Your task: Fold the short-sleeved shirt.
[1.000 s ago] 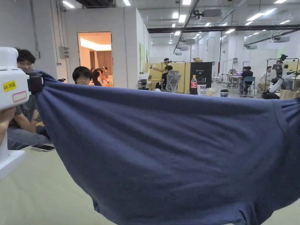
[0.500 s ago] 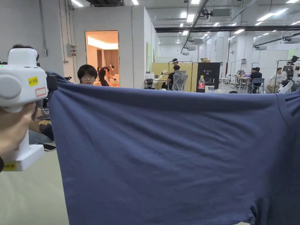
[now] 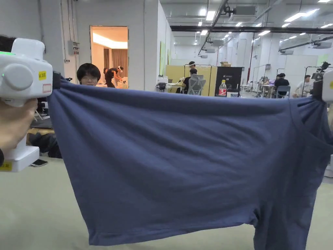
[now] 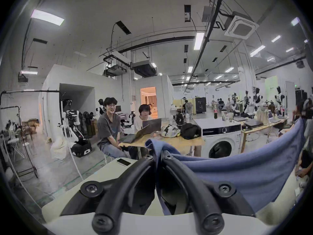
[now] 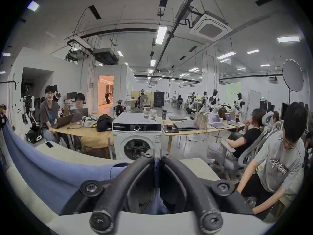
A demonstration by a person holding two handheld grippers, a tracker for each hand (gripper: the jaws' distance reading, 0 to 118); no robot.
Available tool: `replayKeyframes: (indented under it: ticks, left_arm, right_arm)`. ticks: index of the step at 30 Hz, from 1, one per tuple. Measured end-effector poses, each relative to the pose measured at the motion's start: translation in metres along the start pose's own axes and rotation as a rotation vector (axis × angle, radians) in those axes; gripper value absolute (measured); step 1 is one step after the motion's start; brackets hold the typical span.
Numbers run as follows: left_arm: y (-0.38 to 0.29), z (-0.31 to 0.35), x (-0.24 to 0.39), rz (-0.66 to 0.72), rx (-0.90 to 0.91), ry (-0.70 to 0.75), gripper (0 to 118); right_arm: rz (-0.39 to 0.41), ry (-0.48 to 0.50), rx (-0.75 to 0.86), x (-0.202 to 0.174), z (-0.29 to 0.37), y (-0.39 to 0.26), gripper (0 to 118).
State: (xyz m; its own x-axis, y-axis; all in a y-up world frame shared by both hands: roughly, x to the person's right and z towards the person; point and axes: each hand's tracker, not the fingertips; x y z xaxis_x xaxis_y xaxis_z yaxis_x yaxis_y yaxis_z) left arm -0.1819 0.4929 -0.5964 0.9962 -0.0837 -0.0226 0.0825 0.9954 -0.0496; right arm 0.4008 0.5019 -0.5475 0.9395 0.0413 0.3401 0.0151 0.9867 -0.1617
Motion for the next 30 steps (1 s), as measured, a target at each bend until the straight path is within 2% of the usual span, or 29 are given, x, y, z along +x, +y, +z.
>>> replayKeyframes:
  ticks: [8,10,14,16,20,22,24,28,30]
  left_arm:
    - [-0.016,-0.024,0.007,-0.003,-0.026,0.007,0]
    - [-0.031,-0.025,0.005,0.017,-0.043,-0.011,0]
    - [-0.084,-0.008,0.001,0.066,-0.142,-0.094,0]
    - [-0.117,0.012,-0.003,0.093,-0.206,-0.118,0]
    - [-0.174,0.078,-0.018,0.154,-0.244,-0.145,0]
    - [-0.202,0.119,-0.026,0.134,-0.268,-0.166,0]
    - [-0.232,0.156,-0.034,0.138,-0.328,-0.190,0]
    - [-0.295,0.223,-0.052,0.230,-0.401,-0.227,0]
    - [-0.331,0.253,-0.062,0.279,-0.496,-0.243,0]
  right_arm:
    - [-0.012,0.002,-0.019,-0.010,-0.027,-0.014,0]
    - [0.001,0.010,-0.057,-0.013,-0.024,-0.032,0]
    - [-0.037,0.055,-0.160,-0.005,-0.015,-0.095,0]
    - [-0.096,0.136,-0.229,0.006,-0.001,-0.130,0]
    - [-0.114,0.156,-0.287,0.023,0.057,-0.196,0]
    - [-0.103,0.173,-0.317,0.033,0.092,-0.229,0]
    - [-0.117,0.160,-0.323,0.042,0.131,-0.266,0]
    - [-0.249,0.170,-0.417,0.064,0.199,-0.341,0]
    - [-0.240,0.145,-0.442,0.068,0.230,-0.374,0]
